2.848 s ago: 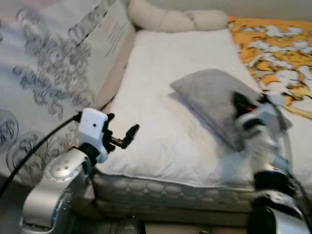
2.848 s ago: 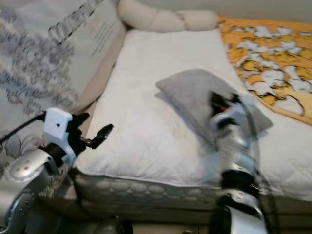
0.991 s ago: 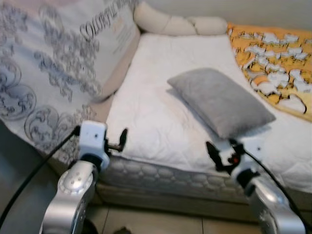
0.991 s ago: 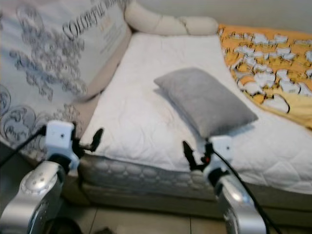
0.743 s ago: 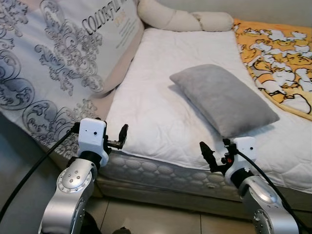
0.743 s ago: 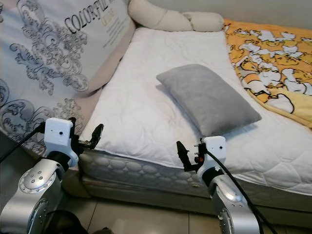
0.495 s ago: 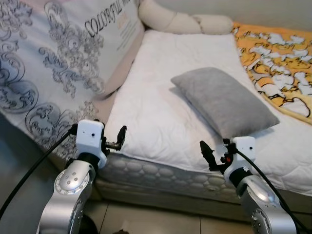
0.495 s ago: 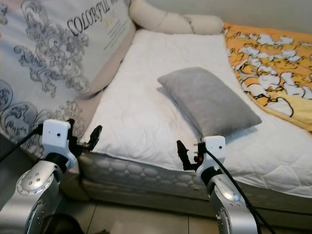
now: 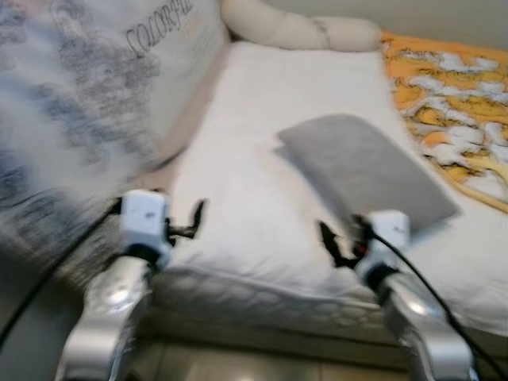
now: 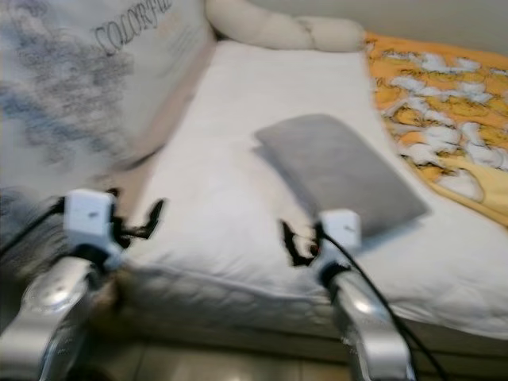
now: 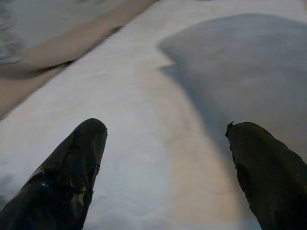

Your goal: Clean up the room

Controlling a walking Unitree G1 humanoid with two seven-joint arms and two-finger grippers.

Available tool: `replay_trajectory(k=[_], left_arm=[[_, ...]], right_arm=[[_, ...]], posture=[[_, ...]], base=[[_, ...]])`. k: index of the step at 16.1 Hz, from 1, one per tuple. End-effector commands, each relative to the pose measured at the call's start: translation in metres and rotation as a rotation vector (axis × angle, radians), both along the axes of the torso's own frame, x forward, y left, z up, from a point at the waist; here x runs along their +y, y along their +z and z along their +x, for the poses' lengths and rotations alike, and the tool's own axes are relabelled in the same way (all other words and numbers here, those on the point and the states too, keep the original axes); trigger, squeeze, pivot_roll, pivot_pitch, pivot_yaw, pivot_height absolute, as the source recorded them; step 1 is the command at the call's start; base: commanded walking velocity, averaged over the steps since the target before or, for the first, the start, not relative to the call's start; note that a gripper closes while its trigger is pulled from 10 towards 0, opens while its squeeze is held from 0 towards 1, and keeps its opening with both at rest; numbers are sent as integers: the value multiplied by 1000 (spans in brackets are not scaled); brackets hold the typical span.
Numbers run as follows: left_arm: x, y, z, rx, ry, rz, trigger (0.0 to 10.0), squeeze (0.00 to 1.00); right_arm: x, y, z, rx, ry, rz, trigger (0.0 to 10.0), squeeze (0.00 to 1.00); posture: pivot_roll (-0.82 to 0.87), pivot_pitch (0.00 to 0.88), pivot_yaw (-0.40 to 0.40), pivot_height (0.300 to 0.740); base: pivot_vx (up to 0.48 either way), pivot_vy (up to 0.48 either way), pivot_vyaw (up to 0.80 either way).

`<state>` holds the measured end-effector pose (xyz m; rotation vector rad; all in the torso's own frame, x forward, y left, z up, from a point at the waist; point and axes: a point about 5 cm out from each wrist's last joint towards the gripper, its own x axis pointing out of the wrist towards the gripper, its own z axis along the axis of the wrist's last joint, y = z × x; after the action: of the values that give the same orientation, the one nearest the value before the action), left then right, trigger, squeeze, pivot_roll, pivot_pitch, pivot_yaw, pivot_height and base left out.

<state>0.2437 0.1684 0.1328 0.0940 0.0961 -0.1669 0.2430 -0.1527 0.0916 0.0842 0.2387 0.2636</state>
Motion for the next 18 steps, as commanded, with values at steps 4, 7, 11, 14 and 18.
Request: replay_trajectory(k=[4, 7, 11, 14, 18], left_arm=[[-9, 2, -1, -10, -37, -15, 10000, 0], [-7, 3, 0, -15, -37, -19, 10000, 0], [-5, 3, -2, -2, -52, -27, 10000, 0], [-5, 2, -5, 10, -63, -17, 10000, 0], [-7, 1, -6, 25, -89, 0, 10000, 0]], right_arm=[[-8, -5, -3, 23, -27, -29, 10000, 0], [-5, -4, -3, 15, -24, -28, 10000, 0], [-6, -4, -2, 20, -44, -18, 10000, 0], [-11, -9, -2, 45, -75, -30, 10000, 0], [-29, -8, 9, 71, -208, 41, 10000, 1000]], posture=[[26, 0, -41, 740], [25, 0, -32, 740], [38, 0, -22, 740], [44, 0, -26, 740], [41, 0, -26, 740]], base=[[375, 0, 0], [375, 0, 0], [183, 0, 0], [0, 0, 0], [0, 0, 0]])
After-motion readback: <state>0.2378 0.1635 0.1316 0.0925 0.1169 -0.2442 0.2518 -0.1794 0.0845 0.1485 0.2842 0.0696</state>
